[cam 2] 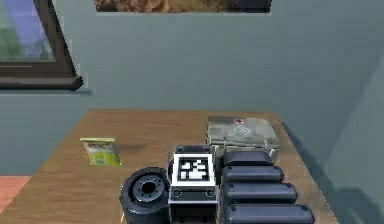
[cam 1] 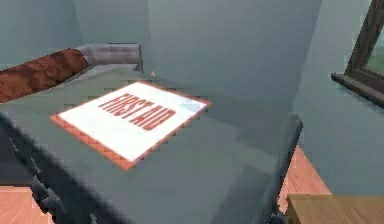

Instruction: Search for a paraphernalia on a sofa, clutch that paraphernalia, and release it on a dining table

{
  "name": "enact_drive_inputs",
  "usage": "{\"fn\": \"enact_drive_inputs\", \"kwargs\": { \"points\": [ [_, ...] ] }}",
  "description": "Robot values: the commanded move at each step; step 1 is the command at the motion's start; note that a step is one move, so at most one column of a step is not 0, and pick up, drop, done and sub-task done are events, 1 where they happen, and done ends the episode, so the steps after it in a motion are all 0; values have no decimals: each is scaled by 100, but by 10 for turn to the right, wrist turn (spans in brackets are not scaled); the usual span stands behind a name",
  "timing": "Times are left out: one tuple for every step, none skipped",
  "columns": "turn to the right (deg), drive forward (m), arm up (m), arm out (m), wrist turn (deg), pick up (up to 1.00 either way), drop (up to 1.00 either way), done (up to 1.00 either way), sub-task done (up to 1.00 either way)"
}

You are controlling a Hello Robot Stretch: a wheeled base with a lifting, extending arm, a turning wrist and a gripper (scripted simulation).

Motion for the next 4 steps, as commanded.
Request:
{"fn": "enact_drive_inputs", "kwargs": {
  "points": [
    [-330,0,0,0,0,0,0,0,0],
    [450,0,0,0,0,0,0,0,0],
    [120,0,0,0,0,0,0,0,0],
    [0,25,0,0,0,0,0,0,0]
  ]
}}
